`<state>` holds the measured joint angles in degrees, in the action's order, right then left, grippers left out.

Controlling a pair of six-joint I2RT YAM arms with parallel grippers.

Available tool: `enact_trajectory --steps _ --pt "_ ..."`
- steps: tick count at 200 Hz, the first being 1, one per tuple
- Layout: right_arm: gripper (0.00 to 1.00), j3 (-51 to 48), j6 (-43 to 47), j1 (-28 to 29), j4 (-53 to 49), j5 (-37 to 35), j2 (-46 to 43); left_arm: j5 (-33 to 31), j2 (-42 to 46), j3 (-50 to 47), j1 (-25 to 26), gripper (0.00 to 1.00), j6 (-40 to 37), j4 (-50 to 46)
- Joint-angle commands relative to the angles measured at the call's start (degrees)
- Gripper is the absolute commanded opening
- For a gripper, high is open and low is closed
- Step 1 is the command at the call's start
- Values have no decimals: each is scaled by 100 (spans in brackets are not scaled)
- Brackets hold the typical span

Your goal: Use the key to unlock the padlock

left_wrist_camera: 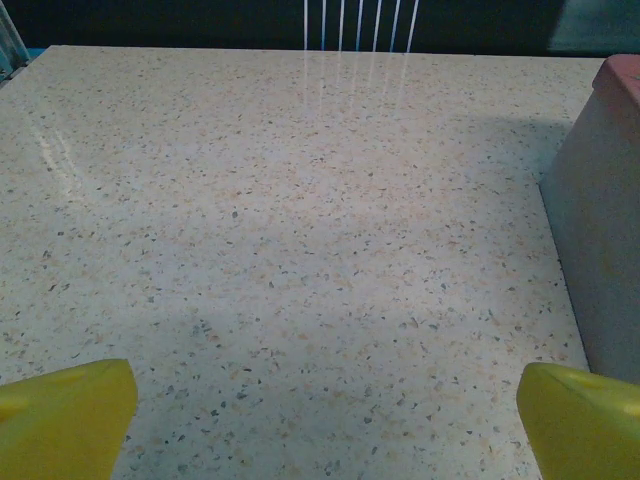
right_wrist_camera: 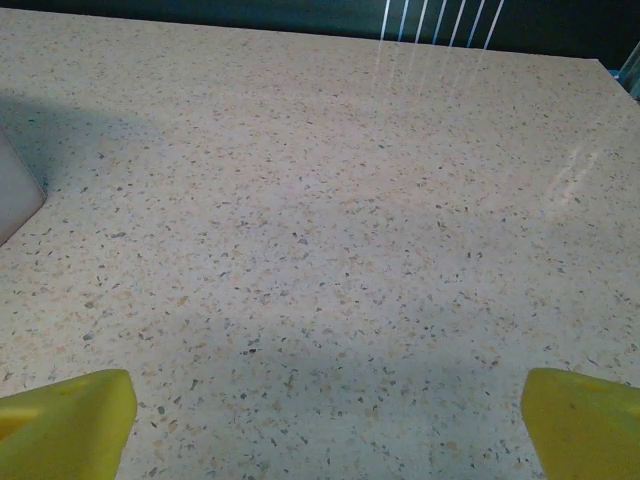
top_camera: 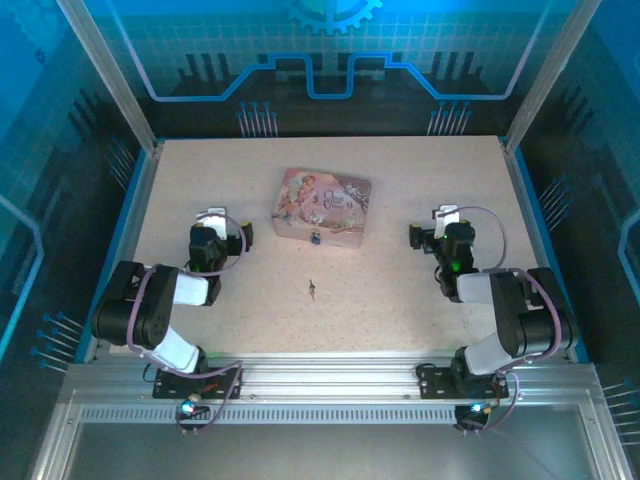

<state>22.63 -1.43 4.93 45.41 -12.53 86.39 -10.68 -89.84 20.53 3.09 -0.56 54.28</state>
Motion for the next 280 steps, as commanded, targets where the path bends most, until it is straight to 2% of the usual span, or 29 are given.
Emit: enact_trajectory --steps 1,245,265,280 --pt "100 132 28 -2 -50 76 -22 92 72 54 -57 99 -42 54" --pt "100 127 28 -7 -50 76 -23 92 72 69 -71 99 -19 12" --pt "100 129 14 -23 -47 133 -38 452 107 135 -155 99 -25 -150" --pt "100 305 -8 -53 -490 163 -191 707 404 249 -169 99 -117 -611"
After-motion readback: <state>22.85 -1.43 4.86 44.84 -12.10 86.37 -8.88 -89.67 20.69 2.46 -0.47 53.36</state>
